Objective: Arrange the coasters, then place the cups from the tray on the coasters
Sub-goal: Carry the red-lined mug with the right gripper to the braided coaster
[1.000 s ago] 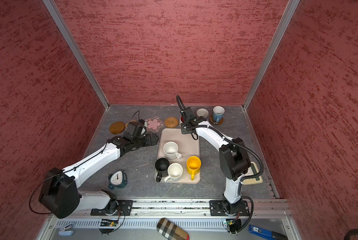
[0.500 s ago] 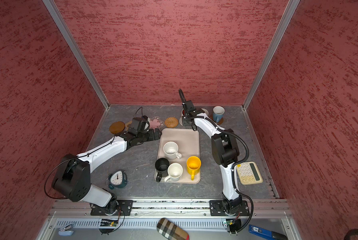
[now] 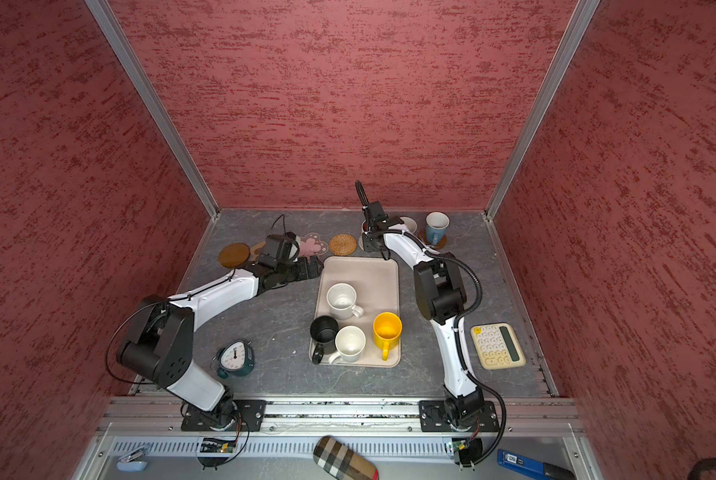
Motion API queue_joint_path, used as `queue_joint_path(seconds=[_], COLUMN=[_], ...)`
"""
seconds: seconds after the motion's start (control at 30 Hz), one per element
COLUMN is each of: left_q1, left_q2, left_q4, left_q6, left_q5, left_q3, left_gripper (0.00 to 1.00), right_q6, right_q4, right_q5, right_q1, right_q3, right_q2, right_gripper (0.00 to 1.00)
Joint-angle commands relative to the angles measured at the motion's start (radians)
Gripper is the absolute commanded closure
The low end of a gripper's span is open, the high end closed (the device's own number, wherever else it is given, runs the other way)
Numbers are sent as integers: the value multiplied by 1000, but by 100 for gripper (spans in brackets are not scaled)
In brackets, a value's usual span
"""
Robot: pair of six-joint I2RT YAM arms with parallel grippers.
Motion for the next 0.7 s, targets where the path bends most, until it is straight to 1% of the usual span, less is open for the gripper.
queue_joint_path(seconds=[0.0, 0.67], left_q1=[10, 15], left_q2=[15, 29], left_q4=[30, 31], left_q6=[12, 9], left_q5=[15, 19], left_q3=[0, -4], left_gripper=[0, 0], right_q6=[-13, -11], right_q4=[44, 45], right_q5=[-10, -42], right_q1=[-15, -20], right_q3=[62, 87], right_q2=[-6, 24], right_gripper=[97, 96])
